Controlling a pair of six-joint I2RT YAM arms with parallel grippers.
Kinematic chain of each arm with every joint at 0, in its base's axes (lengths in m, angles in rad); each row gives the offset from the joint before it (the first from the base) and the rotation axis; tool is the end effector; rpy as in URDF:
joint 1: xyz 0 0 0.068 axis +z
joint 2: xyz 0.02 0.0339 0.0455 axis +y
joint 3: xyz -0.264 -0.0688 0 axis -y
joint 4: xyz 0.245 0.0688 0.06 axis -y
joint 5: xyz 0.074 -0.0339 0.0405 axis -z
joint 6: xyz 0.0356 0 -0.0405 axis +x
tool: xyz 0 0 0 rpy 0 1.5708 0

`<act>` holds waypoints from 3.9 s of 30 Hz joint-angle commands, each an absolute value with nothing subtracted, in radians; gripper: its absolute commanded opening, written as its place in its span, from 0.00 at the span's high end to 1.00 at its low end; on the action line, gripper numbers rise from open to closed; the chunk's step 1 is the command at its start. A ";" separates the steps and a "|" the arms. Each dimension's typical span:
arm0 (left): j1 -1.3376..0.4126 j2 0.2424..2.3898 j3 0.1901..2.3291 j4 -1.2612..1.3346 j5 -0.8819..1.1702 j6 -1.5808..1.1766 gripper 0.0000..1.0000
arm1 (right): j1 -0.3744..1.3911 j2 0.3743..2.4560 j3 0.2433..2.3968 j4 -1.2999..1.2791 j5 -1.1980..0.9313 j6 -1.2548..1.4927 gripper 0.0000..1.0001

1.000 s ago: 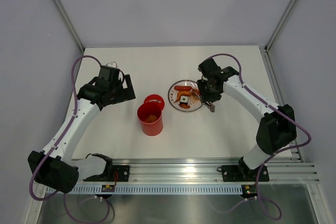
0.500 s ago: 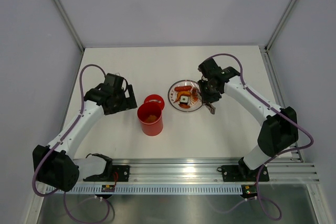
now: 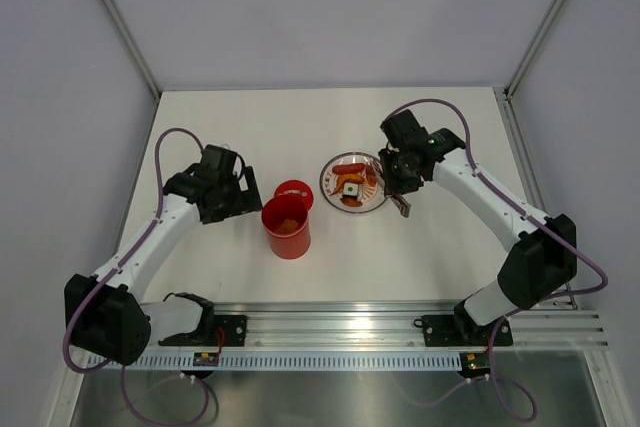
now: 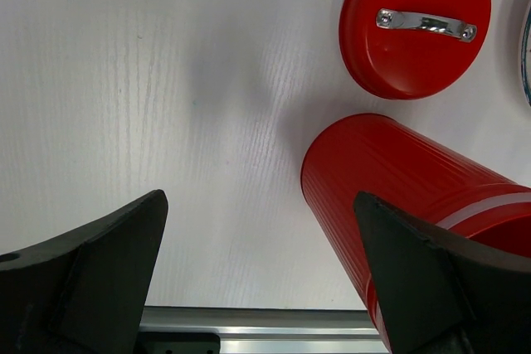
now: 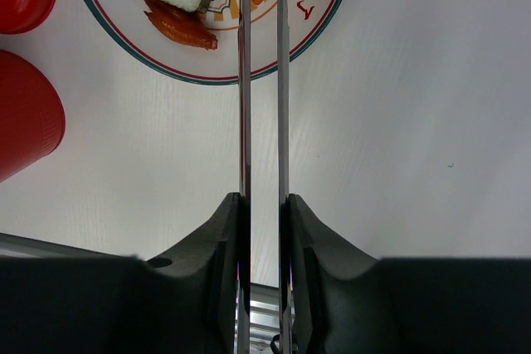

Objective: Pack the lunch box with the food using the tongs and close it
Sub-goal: Pick up the fake food from the plate, then adjust the packing box at the center of the board, then place the fake food in the packing box.

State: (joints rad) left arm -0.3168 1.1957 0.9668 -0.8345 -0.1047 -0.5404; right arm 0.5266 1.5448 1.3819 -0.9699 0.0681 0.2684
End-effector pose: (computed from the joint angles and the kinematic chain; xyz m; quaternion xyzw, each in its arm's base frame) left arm 0.2184 -0.0677 0.2664 -0.1209 0.9592 -0.0581 0.2490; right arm 0.2701 0.1543 0.2977 -0.1183 0.9684 0.0534 0.2131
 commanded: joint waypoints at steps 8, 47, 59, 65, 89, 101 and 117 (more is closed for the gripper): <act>-0.311 1.170 0.871 -0.796 -0.100 -0.644 0.01 | 0.537 1.456 1.416 -0.940 0.074 0.310 1.00; -0.420 1.150 0.729 -0.453 0.181 -0.933 0.82 | 0.561 1.405 1.480 -0.963 0.026 0.324 1.00; -0.396 1.151 0.891 -0.583 0.077 -0.773 0.78 | 0.609 1.373 1.535 -0.979 -0.011 0.327 1.00; -0.318 1.160 0.922 -0.649 0.078 -0.719 0.79 | 0.656 1.351 1.574 -0.994 -0.052 0.310 1.00; -0.282 1.180 0.894 -0.638 0.104 -0.721 0.79 | 0.821 1.259 1.439 -1.009 -0.261 0.230 1.00; -0.282 1.172 0.885 -0.635 0.104 -0.718 0.79 | 0.841 1.299 1.414 -0.960 -0.222 0.233 1.00; -0.284 1.150 0.884 -0.630 0.097 -0.698 0.78 | 0.841 1.325 1.420 -0.936 -0.218 0.239 0.67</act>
State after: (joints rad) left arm -0.2886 1.1740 0.8749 -0.6571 0.0998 -0.7219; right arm 0.8314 1.3243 1.4055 -0.9897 -0.2203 0.2478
